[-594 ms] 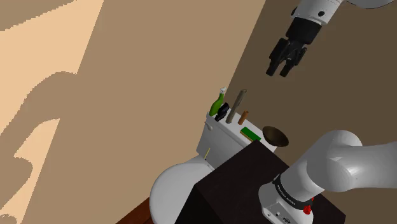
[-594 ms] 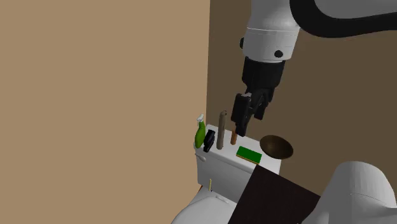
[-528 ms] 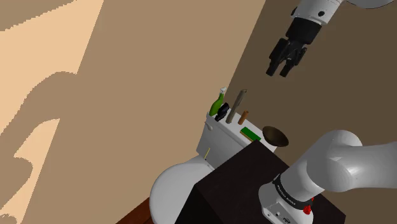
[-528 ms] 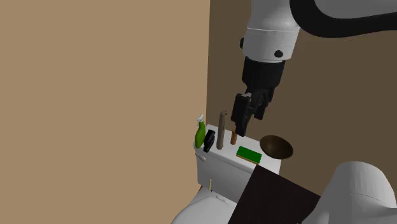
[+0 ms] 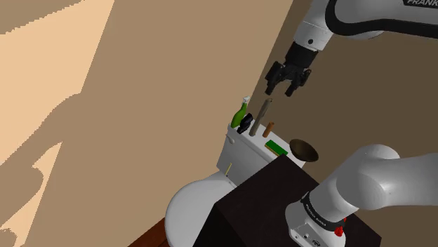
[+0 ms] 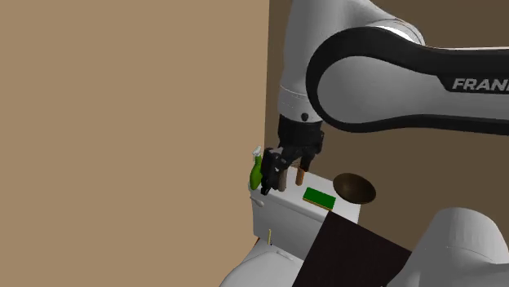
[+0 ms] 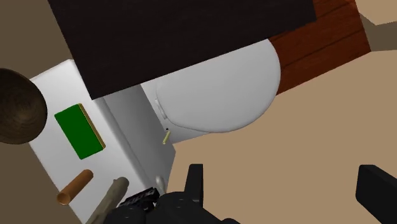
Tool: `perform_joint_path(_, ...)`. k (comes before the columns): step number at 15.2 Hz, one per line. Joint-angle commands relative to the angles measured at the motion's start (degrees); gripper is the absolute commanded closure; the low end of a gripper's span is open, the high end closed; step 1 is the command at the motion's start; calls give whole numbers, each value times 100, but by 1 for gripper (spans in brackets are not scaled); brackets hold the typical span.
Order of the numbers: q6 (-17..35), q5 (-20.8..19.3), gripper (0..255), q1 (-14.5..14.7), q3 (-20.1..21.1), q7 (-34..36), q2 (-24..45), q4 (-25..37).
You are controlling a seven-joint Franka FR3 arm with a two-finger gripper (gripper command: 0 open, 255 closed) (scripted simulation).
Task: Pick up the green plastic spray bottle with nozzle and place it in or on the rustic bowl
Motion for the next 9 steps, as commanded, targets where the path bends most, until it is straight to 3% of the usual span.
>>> perform_joint_path(1, 545, -10, 0, -95, 191, 353, 173, -238)
perform_joint_path(9, 2521, -382, 0, -665, 883, 1810, 1454, -578)
